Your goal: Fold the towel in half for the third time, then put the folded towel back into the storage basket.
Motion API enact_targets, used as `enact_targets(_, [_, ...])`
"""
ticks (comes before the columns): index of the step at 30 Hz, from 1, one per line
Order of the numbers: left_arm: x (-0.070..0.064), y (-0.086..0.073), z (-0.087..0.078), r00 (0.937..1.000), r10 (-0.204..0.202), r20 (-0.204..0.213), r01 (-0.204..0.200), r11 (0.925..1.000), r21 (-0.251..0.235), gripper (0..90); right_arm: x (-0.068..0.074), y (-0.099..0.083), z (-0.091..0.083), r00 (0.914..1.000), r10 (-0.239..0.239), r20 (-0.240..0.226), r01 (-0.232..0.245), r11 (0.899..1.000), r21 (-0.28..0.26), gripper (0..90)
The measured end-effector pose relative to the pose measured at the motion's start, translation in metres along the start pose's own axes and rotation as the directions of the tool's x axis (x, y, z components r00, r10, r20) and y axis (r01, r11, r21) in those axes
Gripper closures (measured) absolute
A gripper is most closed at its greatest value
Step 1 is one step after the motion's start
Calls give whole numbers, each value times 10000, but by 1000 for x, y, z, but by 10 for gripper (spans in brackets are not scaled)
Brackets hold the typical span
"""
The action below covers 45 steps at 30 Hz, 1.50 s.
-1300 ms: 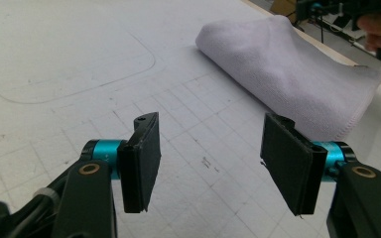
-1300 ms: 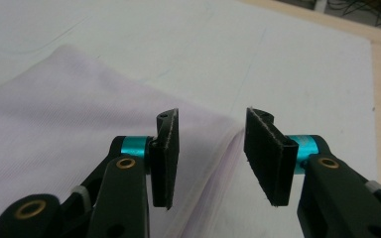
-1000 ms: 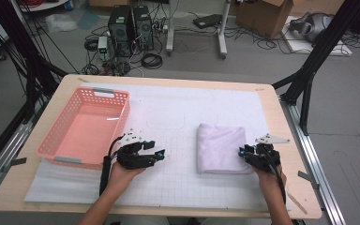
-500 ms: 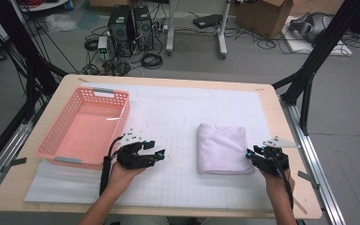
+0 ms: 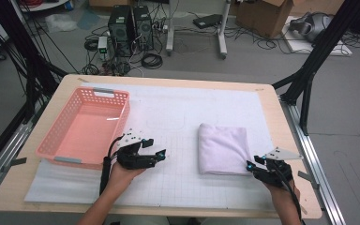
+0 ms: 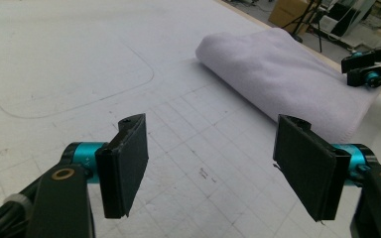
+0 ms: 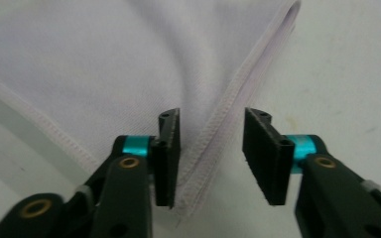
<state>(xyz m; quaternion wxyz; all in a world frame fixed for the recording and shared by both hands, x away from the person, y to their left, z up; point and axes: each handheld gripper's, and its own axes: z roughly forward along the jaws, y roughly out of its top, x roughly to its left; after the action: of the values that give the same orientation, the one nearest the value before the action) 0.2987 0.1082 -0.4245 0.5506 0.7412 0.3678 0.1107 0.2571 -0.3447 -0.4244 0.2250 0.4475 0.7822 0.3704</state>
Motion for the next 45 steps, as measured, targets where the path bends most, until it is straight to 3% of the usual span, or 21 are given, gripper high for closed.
enact_targets(5, [-2, 1, -1, 9999, 170, -23, -170, 9997, -174, 225, -7, 0, -14, 9989, 466, 67, -453, 9906, -1293, 352])
enact_targets(7, [-1, 1, -2, 9998, 174, 4, -174, 9996, -230, 209, -9, -2, -15, 9983, 551, 170, -520, 9878, -1465, 269])
enact_targets(14, [0, 1, -3, 9996, 262, 62, -260, 9994, -235, 210, -12, -2, -20, 9988, 365, 334, -303, 9850, -1700, 210])
enact_targets(34, [-4, 0, -1, 9987, 428, 279, -421, 9987, -274, 216, -14, -4, -22, 9986, 462, 268, -408, 9841, -1727, 206])
enact_targets(43, [-3, 0, 3, 9987, 178, 471, -168, 9996, -221, 218, -14, -5, -19, 9989, 375, 269, -327, 9865, -1602, 206])
enact_targets(45, [-5, 0, 5, 9985, 329, 442, -320, 9992, -221, 219, -14, -4, -19, 9992, 277, 288, -229, 9875, -1559, 206])
